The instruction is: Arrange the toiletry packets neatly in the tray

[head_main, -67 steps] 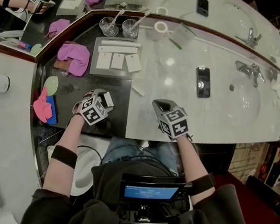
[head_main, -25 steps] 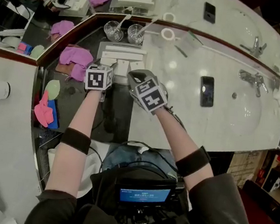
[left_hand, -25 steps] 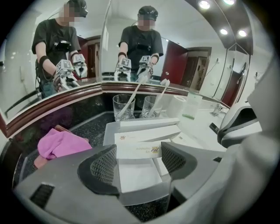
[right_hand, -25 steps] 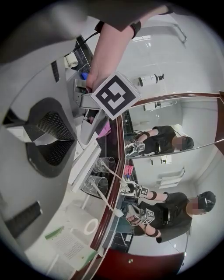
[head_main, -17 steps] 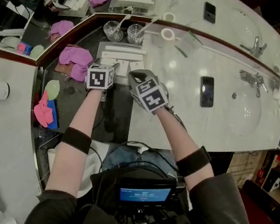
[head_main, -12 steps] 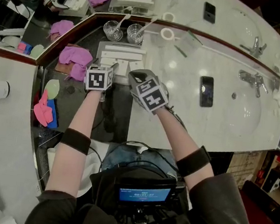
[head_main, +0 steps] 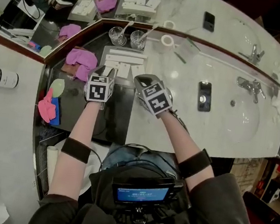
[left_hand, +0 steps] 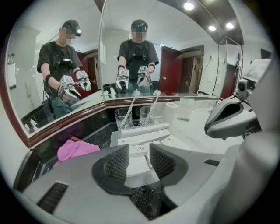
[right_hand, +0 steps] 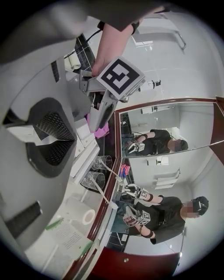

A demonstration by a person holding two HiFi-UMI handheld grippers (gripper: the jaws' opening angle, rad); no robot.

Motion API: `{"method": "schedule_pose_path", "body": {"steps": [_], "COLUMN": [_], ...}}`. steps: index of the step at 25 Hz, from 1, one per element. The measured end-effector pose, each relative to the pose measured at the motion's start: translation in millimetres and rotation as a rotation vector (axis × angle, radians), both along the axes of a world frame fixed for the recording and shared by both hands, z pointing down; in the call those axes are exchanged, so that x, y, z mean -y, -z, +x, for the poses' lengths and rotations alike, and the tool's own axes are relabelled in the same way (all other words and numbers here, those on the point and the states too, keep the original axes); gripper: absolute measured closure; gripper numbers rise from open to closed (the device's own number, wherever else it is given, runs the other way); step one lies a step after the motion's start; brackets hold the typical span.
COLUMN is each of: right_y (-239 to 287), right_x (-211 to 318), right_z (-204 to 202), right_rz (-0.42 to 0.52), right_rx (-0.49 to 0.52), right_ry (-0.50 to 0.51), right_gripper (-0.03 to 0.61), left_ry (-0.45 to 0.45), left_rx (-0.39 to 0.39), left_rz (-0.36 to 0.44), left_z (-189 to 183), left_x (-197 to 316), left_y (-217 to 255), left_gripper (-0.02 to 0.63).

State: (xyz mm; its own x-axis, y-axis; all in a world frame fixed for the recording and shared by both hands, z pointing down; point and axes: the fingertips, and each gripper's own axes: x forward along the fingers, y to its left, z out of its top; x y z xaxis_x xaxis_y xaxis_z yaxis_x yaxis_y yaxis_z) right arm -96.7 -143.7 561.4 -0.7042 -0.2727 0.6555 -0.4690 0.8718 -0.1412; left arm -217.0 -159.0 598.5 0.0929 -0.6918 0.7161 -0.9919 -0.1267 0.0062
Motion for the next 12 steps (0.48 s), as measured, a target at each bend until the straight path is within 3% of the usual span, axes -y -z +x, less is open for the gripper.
{"method": "schedule_pose_path", "body": {"steps": [4, 12], "right_y": [12.7, 31.7], "right_x": [-8.9, -24.7], "right_z": [9.3, 37.1], "right_rz": [0.021, 0.061], "right_rx": [0.007, 0.020], "right_ry": [0.013, 0.027], "right_gripper": [0.565, 0.565], "left_ry": [-0.038, -0.091], "left_rx": [0.035, -0.028], "left_rz": [0.062, 0.138], "left_z": [10.8, 44.2], "left_x": [-21.8, -71.8], "left_y": [24.0, 72.4], "left_gripper": [0.612, 0.614]}}
